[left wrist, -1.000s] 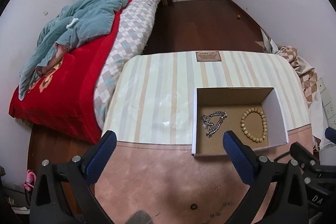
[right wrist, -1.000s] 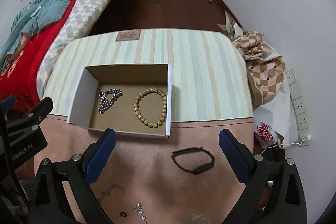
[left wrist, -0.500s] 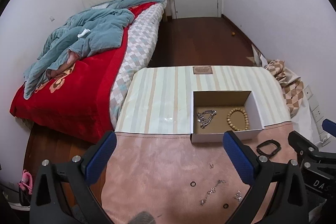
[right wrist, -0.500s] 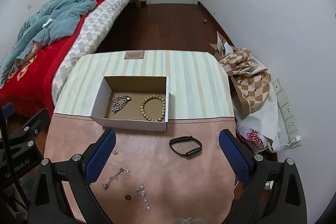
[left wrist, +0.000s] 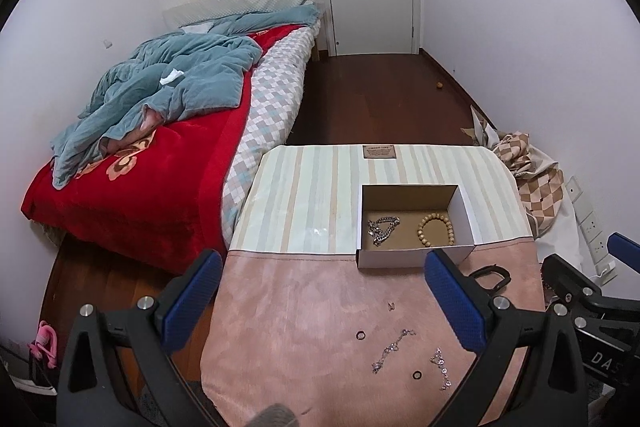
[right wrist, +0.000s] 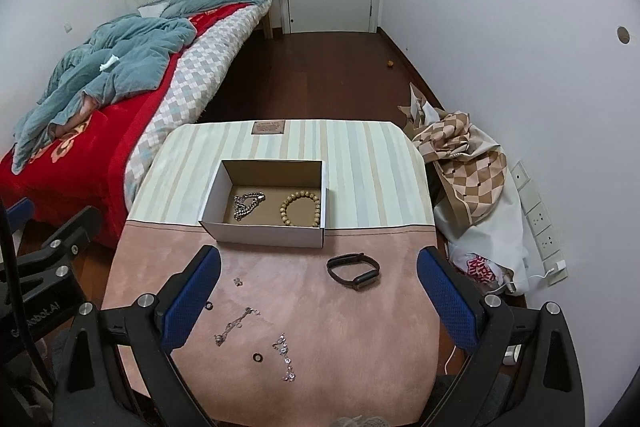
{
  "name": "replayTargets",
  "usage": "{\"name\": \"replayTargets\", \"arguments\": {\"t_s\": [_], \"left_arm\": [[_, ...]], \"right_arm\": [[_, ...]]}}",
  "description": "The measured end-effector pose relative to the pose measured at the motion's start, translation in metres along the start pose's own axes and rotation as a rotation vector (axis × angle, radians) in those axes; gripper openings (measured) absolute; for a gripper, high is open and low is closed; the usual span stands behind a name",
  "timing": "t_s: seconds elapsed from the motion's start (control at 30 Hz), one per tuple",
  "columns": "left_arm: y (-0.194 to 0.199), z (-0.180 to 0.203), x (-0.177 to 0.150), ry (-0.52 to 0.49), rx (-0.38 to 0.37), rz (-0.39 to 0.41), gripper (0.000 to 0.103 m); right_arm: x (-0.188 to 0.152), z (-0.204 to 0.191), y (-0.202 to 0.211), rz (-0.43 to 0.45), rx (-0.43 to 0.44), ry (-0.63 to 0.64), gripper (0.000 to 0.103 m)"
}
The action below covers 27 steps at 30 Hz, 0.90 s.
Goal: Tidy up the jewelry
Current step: 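Withdraw both tools from the box back over the table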
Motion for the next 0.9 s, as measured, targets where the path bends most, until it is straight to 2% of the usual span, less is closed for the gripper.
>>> {"name": "replayTargets", "arguments": {"t_s": [0.1, 0.23, 0.43, 0.6, 0.7, 0.9], "left_arm": [[-0.002, -0.003, -0.004, 0.019, 0.020, -0.006, 0.103], [-0.015, -0.007, -0.017, 0.035, 0.042, -0.025, 0.103], [-0.065, -0.009, -0.060, 0.007, 0.109, -0.127, 0.103], [-0.110, 0.000, -0.094, -0.027, 0.144, -0.230, 0.103], [-0.132, 0.005, -0.104, -0.037, 0.163, -0.271, 0.103], [-0.165, 0.005, -0.105, -0.031, 0.208, -0.312, 0.103]], "right_arm": [[-0.004, 0.000, 0.003, 0.001, 0.019, -0.008, 0.100], [-0.018, 0.006, -0.009, -0.026, 0.086, -0.058, 0.102], [-0.059, 0.039, -0.072, -0.157, 0.077, -0.159, 0.102], [-0.098, 0.075, -0.134, -0.277, 0.091, -0.296, 0.102], [-0.103, 0.091, -0.163, -0.301, 0.081, -0.341, 0.102], [-0.088, 0.112, -0.215, -0.311, 0.066, -0.406, 0.101]]}}
Point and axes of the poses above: each gripper's, at about its wrist camera, not at the fingertips, and y roughly against the way its jaws point, z to its right, x to its top, the point moved 10 cm from there along -y, roughly the way its jaws point, and after that the axes turned 6 degrees about -z, right-handed, at the moved point
